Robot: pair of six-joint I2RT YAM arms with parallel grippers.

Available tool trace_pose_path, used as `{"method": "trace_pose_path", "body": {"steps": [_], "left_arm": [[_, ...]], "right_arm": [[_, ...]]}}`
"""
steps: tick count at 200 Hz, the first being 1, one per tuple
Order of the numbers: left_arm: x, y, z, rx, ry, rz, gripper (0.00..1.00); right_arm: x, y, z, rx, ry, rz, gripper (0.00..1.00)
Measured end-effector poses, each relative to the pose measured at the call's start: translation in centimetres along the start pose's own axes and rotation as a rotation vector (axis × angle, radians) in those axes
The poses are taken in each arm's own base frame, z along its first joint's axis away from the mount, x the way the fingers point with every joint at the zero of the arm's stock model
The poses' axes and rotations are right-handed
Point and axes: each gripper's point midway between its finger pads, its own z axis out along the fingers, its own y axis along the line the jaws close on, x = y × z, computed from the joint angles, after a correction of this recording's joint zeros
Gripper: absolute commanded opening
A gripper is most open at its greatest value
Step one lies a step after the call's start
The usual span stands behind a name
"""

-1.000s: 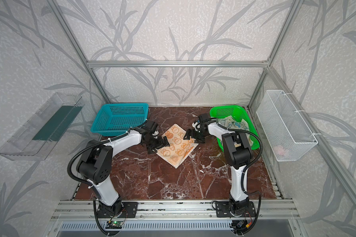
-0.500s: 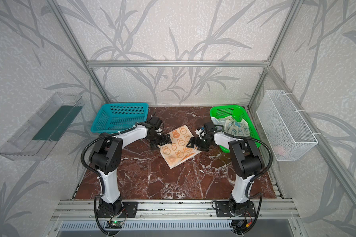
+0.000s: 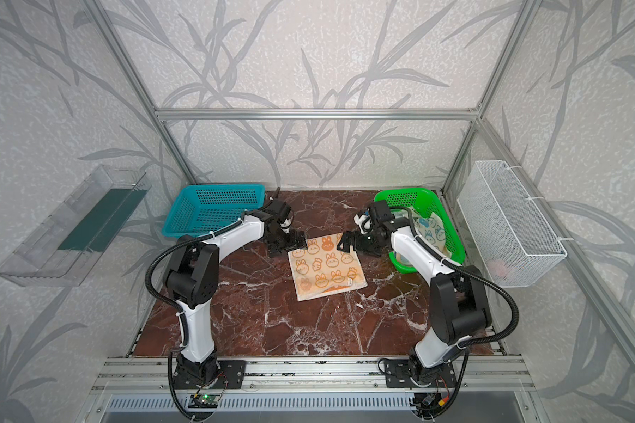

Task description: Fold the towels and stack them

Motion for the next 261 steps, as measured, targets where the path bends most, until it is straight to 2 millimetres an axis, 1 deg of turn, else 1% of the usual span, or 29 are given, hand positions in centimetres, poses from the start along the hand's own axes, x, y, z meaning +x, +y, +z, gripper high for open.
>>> {"method": "trace_pose_path", "body": {"steps": [9, 21, 32, 40, 57, 67, 78, 96, 121, 140, 176, 199, 219, 261], "left_arm": [[-0.2, -0.5, -1.3, 0.015, -0.029, 0.008, 0.99], [-0.6, -1.1, -2.9, 0.037, -0.068, 0.019, 0.99], [-0.9, -1.7, -4.2, 0.057, -0.099, 0.029, 0.99], [-1.1, -2.1, -5.0, 0.070, -0.121, 0.035, 0.99], [-1.3, -2.5, -5.8, 0.085, -0.138, 0.041, 0.99], [-1.3, -2.6, -5.7, 0.089, -0.139, 0.042, 0.99], [-1.1, -2.5, -5.5, 0.090, -0.132, 0.041, 0.99], [-0.8, -2.4, -5.3, 0.092, -0.122, 0.040, 0.99], [-0.7, -2.4, -5.1, 0.099, -0.112, 0.040, 0.99], [-0.6, -2.3, -4.5, 0.096, -0.098, 0.036, 0.99], [-0.4, -2.0, -3.3, 0.088, -0.070, 0.029, 0.99], [-0.3, -1.9, -3.0, 0.088, -0.061, 0.028, 0.99], [-0.2, -2.0, -3.0, 0.092, -0.059, 0.028, 0.99], [-0.3, -2.0, -2.9, 0.093, -0.059, 0.028, 0.99]], "right_arm": [[-1.9, -0.1, 0.6, 0.007, -0.016, -0.016, 0.99], [-3.6, -0.8, 1.7, 0.026, -0.018, -0.026, 0.99], [-4.4, -1.6, 3.0, 0.046, -0.002, -0.028, 1.00], [-4.8, -2.2, 4.0, 0.063, 0.014, -0.033, 0.98], [-5.5, -3.7, 6.0, 0.092, 0.045, -0.041, 0.92], [-5.8, -4.4, 6.9, 0.106, 0.062, -0.047, 0.88], [-6.0, -5.0, 7.9, 0.116, 0.075, -0.062, 0.86], [-6.4, -6.0, 9.0, 0.138, 0.094, -0.087, 0.80], [-7.2, -7.1, 10.0, 0.161, 0.102, -0.120, 0.74], [-7.4, -7.9, 10.5, 0.173, 0.112, -0.139, 0.66], [-7.7, -8.7, 11.6, 0.178, 0.134, -0.177, 0.56], [-7.3, -9.1, 12.1, 0.177, 0.159, -0.186, 0.47], [-7.2, -9.2, 12.5, 0.168, 0.170, -0.192, 0.44], [-7.2, -8.8, 13.0, 0.164, 0.185, -0.219, 0.34]]}}
